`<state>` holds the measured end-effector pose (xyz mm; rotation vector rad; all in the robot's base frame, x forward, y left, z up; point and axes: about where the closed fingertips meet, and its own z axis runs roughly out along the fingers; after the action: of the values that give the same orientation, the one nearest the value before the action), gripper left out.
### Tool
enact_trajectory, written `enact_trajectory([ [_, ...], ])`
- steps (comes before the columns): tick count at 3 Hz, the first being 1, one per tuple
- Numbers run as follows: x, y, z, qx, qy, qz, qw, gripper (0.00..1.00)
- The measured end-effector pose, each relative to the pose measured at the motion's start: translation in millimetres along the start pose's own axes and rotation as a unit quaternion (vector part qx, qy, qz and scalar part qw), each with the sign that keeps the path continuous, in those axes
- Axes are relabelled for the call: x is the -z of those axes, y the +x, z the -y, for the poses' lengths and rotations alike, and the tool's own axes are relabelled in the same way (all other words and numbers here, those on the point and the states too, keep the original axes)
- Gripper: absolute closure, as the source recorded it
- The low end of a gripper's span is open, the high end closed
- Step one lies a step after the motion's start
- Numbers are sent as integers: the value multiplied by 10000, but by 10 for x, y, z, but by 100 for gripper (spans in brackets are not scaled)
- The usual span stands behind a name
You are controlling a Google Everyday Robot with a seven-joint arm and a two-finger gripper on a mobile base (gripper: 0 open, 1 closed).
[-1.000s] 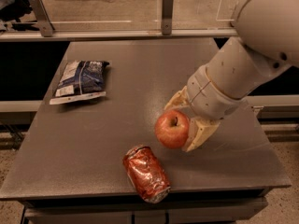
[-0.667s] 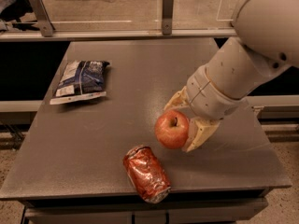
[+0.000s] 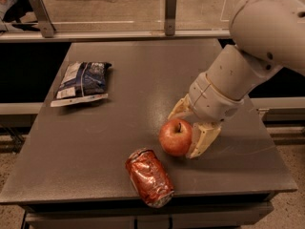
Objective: Move apple near coke can
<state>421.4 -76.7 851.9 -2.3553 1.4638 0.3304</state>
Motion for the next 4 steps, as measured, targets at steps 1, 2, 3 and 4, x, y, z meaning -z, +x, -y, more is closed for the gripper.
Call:
enact_trajectory([
  [1,-2,-11,1,13,4,-10,10000,12],
  [2,-5,-21,1,22,5,-15,10000,0],
  [3,-5,-21,1,23,5,-15,10000,0],
  [4,34,-26,7,131,28,188,9997,0],
])
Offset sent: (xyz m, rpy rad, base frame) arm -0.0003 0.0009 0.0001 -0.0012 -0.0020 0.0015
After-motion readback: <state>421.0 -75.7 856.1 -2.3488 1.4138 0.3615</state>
